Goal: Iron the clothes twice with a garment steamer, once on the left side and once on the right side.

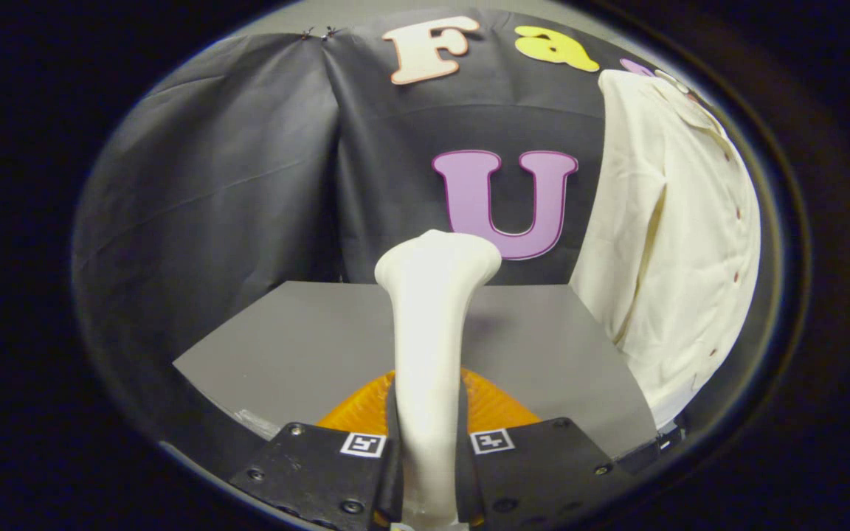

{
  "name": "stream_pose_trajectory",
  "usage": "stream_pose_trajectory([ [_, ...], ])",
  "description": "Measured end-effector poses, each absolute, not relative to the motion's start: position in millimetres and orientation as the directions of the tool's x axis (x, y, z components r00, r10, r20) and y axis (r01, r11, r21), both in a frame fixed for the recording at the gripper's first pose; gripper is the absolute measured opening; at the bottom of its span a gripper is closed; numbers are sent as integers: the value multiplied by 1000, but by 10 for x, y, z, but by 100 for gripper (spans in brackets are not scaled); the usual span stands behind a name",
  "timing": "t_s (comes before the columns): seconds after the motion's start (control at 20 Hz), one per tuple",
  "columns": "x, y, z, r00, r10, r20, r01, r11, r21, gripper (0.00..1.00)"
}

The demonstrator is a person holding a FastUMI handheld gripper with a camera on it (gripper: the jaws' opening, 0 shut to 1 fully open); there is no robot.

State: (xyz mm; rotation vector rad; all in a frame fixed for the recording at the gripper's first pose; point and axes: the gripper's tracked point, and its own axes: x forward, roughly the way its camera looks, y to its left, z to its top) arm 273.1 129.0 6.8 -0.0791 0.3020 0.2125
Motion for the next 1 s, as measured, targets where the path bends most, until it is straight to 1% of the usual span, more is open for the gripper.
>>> stream_pose_trajectory([
  [0.25,2302,1030,579,955,205,-213,-215,976,-25,27],
  [0.45,2235,556,1074,977,172,-123,-177,984,-34,27],
  [0.7,2414,-260,1451,997,41,-64,-44,998,-41,27],
  [1.0,2735,-980,1754,993,-117,-17,116,992,-53,27],
])
